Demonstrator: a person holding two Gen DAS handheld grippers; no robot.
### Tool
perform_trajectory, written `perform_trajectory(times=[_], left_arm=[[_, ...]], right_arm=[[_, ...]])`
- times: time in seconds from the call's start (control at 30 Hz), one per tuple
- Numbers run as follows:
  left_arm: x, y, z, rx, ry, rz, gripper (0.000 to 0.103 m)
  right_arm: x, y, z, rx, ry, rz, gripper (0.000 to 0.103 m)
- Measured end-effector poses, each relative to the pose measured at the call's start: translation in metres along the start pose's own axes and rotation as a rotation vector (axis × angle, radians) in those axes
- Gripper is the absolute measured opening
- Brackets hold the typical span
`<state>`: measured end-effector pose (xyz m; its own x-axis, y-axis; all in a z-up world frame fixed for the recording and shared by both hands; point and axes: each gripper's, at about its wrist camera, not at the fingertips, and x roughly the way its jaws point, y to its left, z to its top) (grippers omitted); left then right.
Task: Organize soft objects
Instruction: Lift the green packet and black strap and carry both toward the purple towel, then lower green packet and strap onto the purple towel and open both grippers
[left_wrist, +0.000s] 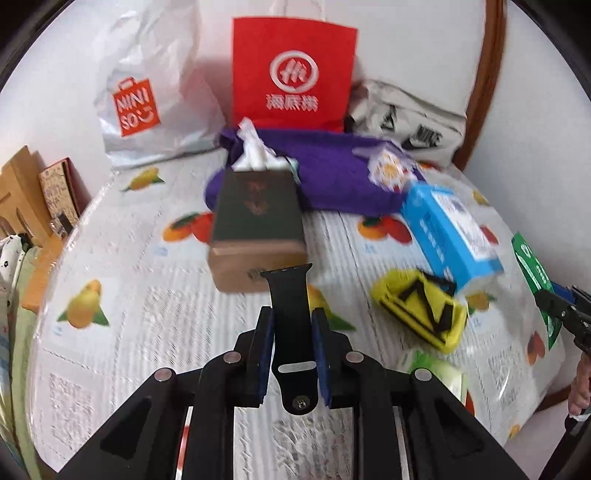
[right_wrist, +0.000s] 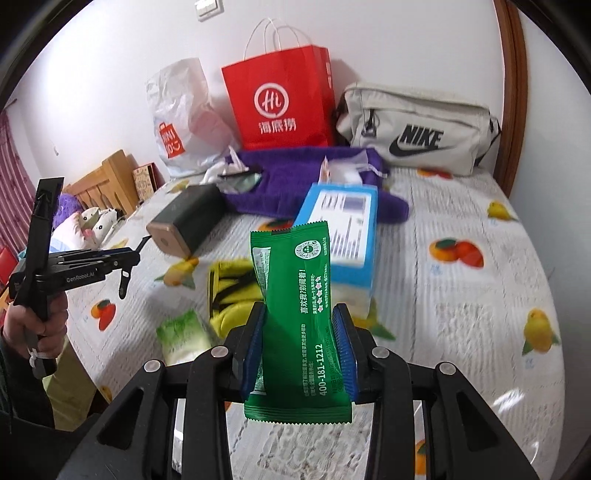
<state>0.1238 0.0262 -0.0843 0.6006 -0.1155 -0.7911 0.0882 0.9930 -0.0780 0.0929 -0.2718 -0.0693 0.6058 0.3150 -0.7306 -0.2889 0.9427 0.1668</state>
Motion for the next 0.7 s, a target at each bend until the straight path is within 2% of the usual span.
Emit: perform_trajectory(times=[0.2,0.7], left_arm=[[-0.005,0.009,0.031,-0.018,-0.049,0.000,0.020],[0.022,0.025,0.091,-0.057,-0.073,-0.011,0.020]], right_arm=[[0.005,0.000,0.035,-0.021,-0.040,0.007,0.036],[0.047,0.001,0.116,-0.063,-0.068,0.005,0.036]])
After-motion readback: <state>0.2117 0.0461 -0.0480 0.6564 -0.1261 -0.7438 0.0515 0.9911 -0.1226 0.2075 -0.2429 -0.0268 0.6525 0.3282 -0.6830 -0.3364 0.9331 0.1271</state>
